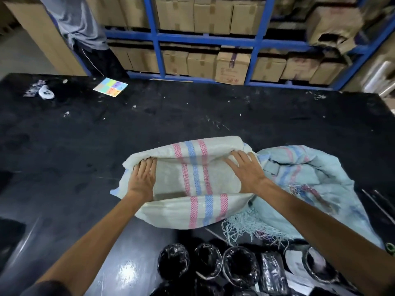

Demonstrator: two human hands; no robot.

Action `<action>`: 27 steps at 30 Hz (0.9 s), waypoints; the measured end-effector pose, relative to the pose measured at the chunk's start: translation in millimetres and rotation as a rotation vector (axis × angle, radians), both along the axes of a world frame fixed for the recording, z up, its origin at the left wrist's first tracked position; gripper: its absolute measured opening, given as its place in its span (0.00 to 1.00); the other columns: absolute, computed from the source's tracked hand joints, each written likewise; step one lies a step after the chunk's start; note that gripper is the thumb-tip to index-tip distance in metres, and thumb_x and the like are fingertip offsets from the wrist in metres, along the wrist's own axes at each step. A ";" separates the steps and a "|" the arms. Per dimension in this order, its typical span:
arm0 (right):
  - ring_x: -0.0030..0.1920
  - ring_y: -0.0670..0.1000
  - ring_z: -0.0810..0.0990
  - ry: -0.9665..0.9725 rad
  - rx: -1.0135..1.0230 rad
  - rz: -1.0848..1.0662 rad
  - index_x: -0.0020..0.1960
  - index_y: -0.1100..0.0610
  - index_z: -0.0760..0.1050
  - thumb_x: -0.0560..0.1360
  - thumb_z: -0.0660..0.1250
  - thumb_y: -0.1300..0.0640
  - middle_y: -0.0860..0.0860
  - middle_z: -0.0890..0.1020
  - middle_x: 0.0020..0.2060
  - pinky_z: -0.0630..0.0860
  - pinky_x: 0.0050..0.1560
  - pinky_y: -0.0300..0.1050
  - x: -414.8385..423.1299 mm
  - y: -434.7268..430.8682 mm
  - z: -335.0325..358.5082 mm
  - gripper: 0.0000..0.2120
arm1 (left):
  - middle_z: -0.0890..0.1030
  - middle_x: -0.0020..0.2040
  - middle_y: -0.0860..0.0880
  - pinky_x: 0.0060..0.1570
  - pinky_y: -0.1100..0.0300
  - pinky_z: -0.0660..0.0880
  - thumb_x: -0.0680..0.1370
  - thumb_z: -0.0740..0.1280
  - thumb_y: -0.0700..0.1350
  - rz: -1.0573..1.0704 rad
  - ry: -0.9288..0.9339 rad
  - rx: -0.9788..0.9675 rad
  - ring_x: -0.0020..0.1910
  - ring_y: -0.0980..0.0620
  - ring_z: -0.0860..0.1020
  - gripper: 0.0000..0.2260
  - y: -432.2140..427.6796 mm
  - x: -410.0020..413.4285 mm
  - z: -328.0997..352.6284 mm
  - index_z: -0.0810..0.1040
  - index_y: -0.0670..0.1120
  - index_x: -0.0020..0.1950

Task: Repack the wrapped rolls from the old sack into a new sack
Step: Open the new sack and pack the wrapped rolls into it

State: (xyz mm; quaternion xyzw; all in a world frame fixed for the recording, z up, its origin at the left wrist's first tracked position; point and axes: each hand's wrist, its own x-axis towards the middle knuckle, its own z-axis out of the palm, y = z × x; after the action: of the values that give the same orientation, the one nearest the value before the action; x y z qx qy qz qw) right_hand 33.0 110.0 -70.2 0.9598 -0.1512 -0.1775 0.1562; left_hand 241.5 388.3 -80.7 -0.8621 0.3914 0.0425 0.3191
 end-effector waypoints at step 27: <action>0.71 0.52 0.69 -0.428 0.644 -0.019 0.76 0.48 0.63 0.74 0.68 0.42 0.50 0.71 0.72 0.65 0.72 0.56 -93.9 91.6 50.7 0.34 | 0.76 0.60 0.45 0.62 0.52 0.72 0.74 0.74 0.52 0.169 0.753 -0.781 0.63 0.46 0.72 0.28 65.5 -92.6 55.1 0.70 0.50 0.71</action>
State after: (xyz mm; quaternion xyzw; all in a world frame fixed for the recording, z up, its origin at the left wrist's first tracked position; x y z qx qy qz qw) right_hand -60.9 201.6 -19.5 0.9736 -0.1256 -0.0129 -0.1901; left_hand 148.9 453.8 -25.6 -0.8701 0.3947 0.2250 -0.1913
